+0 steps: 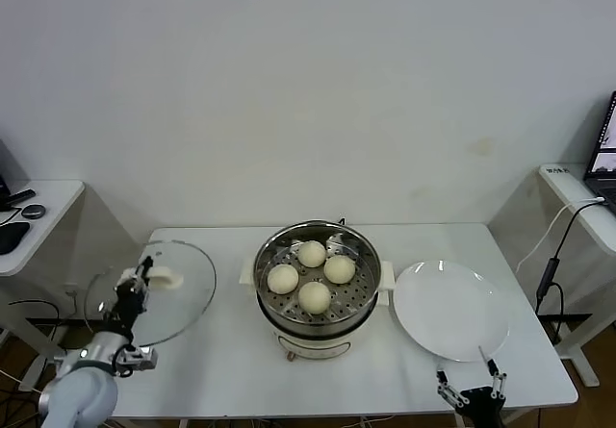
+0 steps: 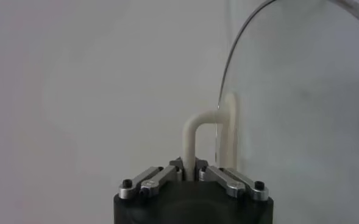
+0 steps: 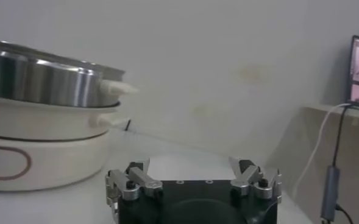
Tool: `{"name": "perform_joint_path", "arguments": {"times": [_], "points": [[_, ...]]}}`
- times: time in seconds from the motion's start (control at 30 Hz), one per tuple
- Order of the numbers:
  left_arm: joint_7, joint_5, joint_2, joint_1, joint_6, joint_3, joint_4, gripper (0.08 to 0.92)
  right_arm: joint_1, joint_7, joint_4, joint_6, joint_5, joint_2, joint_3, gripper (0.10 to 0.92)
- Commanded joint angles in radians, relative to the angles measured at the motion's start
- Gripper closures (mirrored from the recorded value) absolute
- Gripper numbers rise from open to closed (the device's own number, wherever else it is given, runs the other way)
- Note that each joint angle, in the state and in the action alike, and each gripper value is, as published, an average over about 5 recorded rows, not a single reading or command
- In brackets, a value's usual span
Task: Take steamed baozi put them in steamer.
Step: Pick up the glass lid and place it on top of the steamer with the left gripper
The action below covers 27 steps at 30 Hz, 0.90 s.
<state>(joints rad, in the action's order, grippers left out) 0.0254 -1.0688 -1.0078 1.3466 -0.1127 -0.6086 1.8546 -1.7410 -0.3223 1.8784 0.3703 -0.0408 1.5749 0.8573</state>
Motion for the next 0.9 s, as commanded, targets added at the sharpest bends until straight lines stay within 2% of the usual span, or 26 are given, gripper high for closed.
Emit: {"name": "perform_joint_path", "arguments": {"times": [0.03,0.23,0.4,0.67,0.9], "points": [[-0.049,0.168,0.073,-0.087,-0.417,0.223,0.333,0.832,0.011,0.014,-0.004,-0.022,-0.057,0.002,-0.031,0.203],[-0.097,0.132,0.058,-0.234,-0.546,0.529,0.316,0.832,0.047,0.061,-0.028,-0.038,-0.156,0.004,-0.038,0.203],[-0.207,-0.016,-0.004,-0.387,-0.579,0.695,0.228,0.832,0.065,0.09,-0.029,-0.064,-0.219,0.005,-0.042,0.203],[-0.375,-0.292,-0.166,-0.485,-0.58,0.801,0.137,0.832,0.093,0.1,-0.034,-0.086,-0.226,0.005,-0.054,0.203],[-0.445,-0.427,-0.315,-0.494,-0.58,0.807,0.054,0.832,0.104,0.106,-0.059,-0.079,-0.228,0.002,-0.054,0.203]]}}
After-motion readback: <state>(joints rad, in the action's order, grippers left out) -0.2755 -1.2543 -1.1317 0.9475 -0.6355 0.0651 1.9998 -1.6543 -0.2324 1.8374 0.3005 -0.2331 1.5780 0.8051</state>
